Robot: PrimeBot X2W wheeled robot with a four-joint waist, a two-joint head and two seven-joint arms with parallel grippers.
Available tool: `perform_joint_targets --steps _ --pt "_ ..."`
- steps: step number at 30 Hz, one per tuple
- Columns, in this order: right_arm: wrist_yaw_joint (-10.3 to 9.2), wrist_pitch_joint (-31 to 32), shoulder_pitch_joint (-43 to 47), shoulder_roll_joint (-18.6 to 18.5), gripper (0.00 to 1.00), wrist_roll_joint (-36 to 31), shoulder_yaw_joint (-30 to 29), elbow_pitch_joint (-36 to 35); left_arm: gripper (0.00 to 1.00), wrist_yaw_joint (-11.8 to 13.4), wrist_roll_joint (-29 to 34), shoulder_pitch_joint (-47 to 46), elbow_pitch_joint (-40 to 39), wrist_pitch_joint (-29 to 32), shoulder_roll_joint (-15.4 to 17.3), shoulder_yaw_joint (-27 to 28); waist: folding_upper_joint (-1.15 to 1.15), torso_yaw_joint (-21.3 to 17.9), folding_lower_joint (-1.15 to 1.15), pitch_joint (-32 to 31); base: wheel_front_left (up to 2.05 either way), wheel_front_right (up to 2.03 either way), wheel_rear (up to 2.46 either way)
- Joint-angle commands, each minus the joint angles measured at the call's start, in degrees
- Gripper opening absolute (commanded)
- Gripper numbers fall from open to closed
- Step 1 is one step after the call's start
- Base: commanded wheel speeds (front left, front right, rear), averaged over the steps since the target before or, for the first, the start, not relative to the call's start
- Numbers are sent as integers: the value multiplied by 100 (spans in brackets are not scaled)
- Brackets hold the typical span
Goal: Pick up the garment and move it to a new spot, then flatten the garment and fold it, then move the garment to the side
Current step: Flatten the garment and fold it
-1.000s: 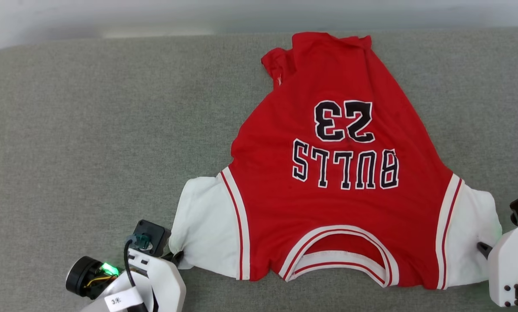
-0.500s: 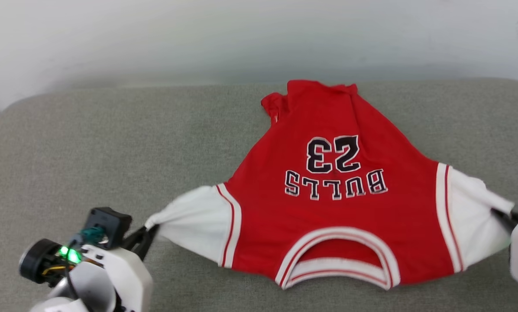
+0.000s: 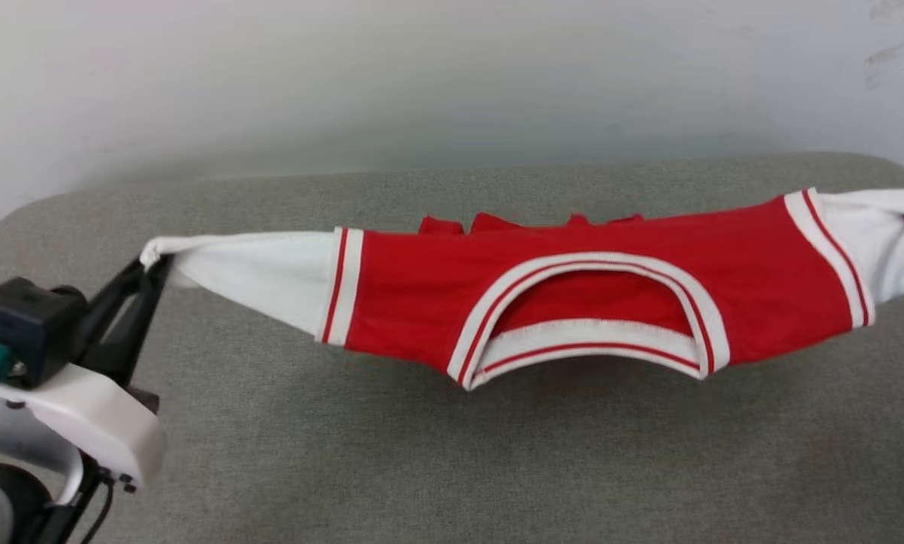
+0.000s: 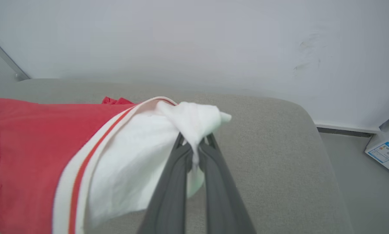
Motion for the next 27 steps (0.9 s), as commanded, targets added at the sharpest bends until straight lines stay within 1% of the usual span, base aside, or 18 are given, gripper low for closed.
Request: perform_joint_targets --steps 1,4,7,10,14,17,22,24,27 --pt "-4 30 -176 51 0 16 -56 -83 0 42 29 -118 -78 -79 88 131 0 -15 0 4 0 0 0" --pt "-4 18 -509 164 0 75 -126 -186 0 64 76 -317 -185 -228 249 439 0 -42 0 44 0 0 0" --pt "-3 -21 -845 192 0 30 -126 -214 0 19 54 -580 -256 -351 365 721 0 -71 0 110 0 0 0" --pt "-4 -148 -1240 243 0 -13 -124 -170 0 -6 -22 -885 -284 -464 389 1006 0 -99 0 201 0 0 0" --pt "-4 -360 -1786 299 0 -72 -103 -71 0 -127 -108 -1324 -195 -538 452 1302 0 -134 0 425 0 0 0" --pt "-4 -473 -2226 298 0 -140 -63 6 0 -263 -220 -1755 -97 -596 423 1483 0 -145 0 703 0 0 0" --pt "-4 -683 -3079 352 0 -286 28 277 0 -549 -324 -2667 309 -675 321 1637 0 -171 0 1265 0 0 0" --pt "-4 -763 -3459 361 0 -353 73 424 0 -686 -282 -3088 517 -677 294 1616 0 -176 0 1524 0 0 0" --pt "-4 -925 -4062 324 0 -504 156 676 0 -902 -207 -3827 842 -649 164 1492 0 -175 0 1942 0 0 0"
